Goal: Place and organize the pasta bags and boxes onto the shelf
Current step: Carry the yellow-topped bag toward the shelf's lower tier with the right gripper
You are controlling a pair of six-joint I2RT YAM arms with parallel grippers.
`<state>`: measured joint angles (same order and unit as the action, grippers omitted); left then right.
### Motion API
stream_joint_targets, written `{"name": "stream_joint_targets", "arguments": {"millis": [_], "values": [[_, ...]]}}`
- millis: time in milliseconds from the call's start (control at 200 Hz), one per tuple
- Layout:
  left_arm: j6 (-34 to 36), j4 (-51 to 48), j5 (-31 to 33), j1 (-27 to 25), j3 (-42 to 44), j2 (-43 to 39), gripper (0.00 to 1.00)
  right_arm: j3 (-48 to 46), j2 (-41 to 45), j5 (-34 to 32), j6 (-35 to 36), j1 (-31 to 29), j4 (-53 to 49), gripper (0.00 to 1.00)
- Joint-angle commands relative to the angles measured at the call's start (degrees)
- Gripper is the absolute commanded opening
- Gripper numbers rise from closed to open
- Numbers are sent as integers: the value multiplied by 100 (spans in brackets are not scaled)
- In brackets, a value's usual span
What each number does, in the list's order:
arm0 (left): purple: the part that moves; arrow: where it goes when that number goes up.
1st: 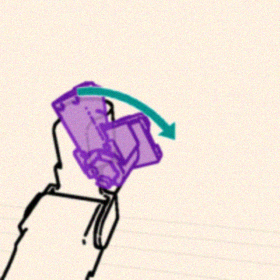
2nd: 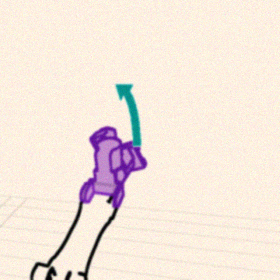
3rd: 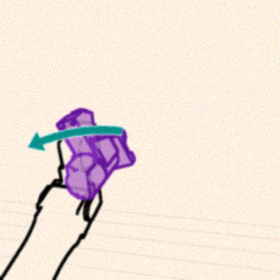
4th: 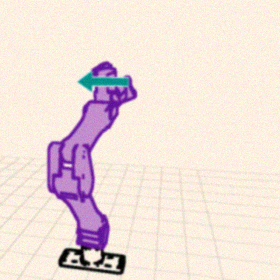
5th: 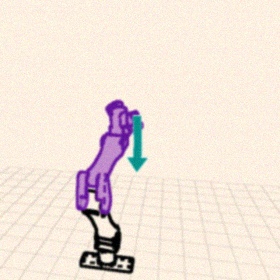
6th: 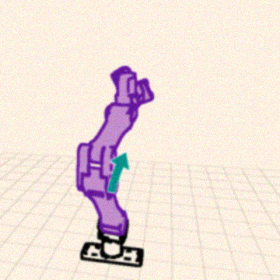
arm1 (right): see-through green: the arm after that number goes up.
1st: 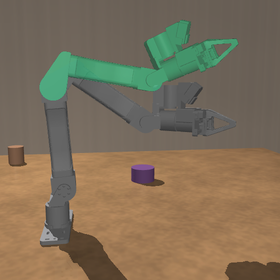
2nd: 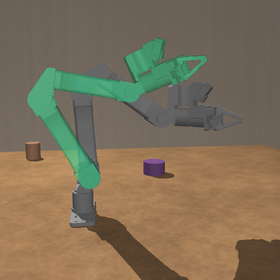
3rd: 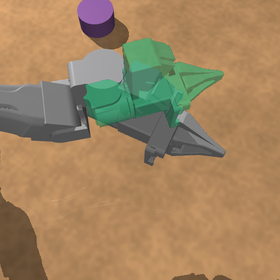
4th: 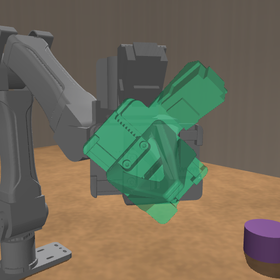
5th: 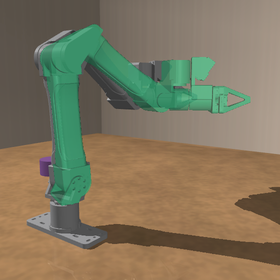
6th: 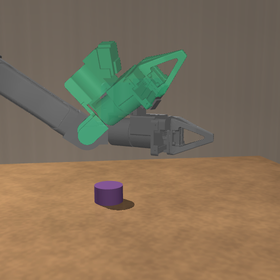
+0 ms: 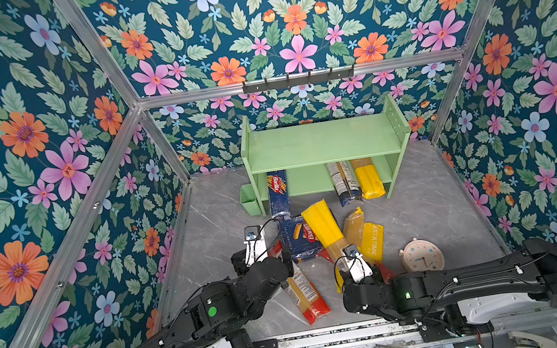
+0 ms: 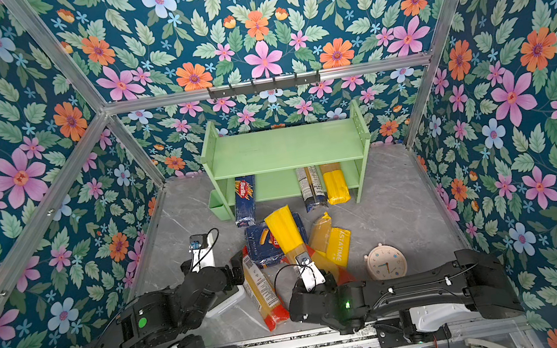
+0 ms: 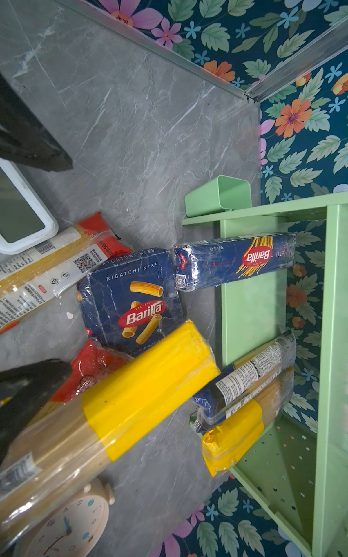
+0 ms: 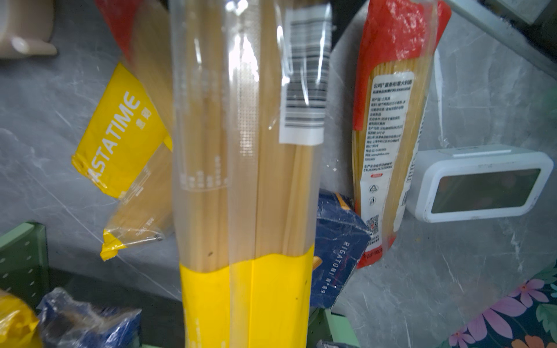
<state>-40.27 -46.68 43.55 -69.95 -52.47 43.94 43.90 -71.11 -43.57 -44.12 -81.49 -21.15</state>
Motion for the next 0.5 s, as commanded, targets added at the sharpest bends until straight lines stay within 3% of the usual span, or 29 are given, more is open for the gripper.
{"name": "stream_joint_targets", "arguments": {"millis": [0,495], "values": [[60,75,155,8,34,9,100,147,37,-167,604,319,686,26],[254,-62,628,6,226,-280,100,1091,-898,675,1714,1961,1683,26]]}}
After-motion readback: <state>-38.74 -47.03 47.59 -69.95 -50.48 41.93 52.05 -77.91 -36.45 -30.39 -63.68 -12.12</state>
